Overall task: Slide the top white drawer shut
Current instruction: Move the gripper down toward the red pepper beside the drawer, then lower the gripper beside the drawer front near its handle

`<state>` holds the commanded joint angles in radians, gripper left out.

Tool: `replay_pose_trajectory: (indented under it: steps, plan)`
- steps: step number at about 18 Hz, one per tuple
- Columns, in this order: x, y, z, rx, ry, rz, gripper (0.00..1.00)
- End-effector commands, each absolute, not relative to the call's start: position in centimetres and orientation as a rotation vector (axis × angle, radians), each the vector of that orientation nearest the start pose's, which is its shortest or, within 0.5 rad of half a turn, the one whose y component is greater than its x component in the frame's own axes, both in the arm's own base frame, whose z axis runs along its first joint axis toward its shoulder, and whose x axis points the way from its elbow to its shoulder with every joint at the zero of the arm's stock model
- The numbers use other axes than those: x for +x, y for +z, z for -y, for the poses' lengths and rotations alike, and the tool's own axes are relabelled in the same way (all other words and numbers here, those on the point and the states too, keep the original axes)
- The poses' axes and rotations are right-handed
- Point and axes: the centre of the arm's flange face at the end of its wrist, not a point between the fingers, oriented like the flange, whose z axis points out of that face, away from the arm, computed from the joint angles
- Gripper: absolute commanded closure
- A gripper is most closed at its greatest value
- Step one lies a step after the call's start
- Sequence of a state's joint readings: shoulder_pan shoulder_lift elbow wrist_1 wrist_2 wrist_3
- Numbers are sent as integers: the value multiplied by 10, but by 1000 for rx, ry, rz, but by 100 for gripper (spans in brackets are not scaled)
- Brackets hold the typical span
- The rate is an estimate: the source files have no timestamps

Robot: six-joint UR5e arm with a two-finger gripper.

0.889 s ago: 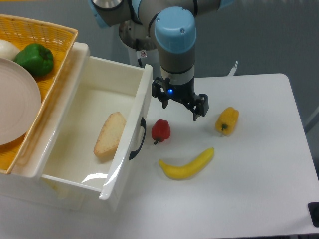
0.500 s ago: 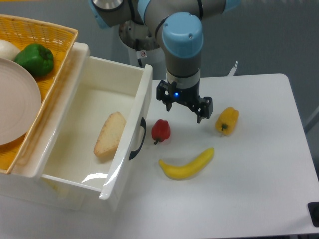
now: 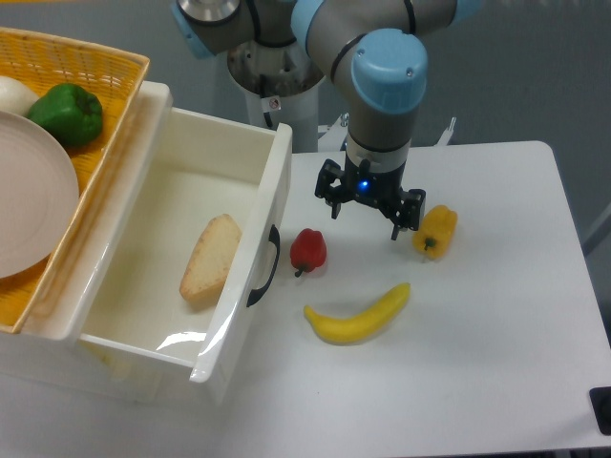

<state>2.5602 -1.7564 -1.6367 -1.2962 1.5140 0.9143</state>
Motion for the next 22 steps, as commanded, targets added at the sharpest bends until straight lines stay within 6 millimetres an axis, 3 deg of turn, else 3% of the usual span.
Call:
replay_pose_trajectory:
  steps: [6, 10, 16, 19, 22]
  plan:
    - [-395, 378, -421, -3085, -44, 137, 0]
    - [-405, 359, -430, -3078, -67, 317, 0]
    - [-409, 335, -440, -3071, -138, 391, 0]
    - [-422, 324, -453, -2951, -284, 416, 0]
    - [-422, 317, -456, -2942, -312, 459, 0]
